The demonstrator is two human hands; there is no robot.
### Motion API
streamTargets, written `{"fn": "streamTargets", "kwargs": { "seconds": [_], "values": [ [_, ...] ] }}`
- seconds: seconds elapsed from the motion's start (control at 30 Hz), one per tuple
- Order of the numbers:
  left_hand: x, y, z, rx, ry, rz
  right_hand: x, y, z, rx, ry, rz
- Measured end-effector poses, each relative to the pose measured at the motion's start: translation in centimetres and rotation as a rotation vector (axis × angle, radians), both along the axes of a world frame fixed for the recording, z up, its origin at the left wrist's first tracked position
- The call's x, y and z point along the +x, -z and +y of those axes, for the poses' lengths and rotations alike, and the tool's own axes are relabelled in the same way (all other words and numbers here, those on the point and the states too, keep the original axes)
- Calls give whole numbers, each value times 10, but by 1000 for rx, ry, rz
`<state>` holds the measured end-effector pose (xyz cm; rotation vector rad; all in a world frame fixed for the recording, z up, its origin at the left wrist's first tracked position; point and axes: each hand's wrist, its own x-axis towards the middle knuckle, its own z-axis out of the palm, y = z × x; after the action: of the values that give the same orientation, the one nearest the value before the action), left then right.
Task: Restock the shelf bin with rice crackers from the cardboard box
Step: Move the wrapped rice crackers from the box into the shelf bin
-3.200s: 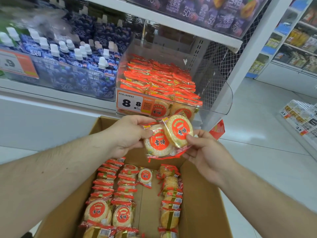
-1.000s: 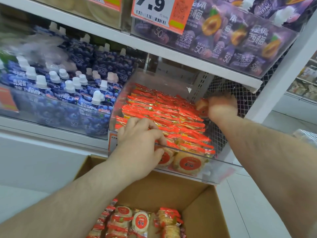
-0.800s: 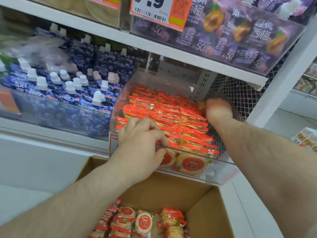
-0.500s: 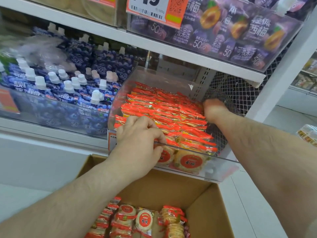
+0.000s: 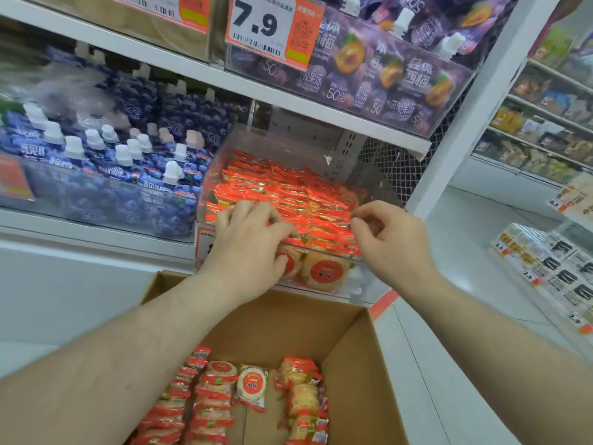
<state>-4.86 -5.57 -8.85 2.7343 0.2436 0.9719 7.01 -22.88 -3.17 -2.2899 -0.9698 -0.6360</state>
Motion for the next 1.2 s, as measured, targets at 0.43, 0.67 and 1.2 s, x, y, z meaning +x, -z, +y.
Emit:
{"fn": "streamTargets", "kwargs": {
  "seconds": [0.43, 0.67, 1.2],
  "values": [
    [-49, 79, -41, 6, 379, 894, -43, 243, -45, -923, -168, 611],
    [-44, 102, -35, -88, 403, 988, -66, 346, -78, -1438, -150, 669],
    [-52, 107, -37, -151, 345, 1150, -30, 243, -8, -521, -51, 1929]
  ]
}}
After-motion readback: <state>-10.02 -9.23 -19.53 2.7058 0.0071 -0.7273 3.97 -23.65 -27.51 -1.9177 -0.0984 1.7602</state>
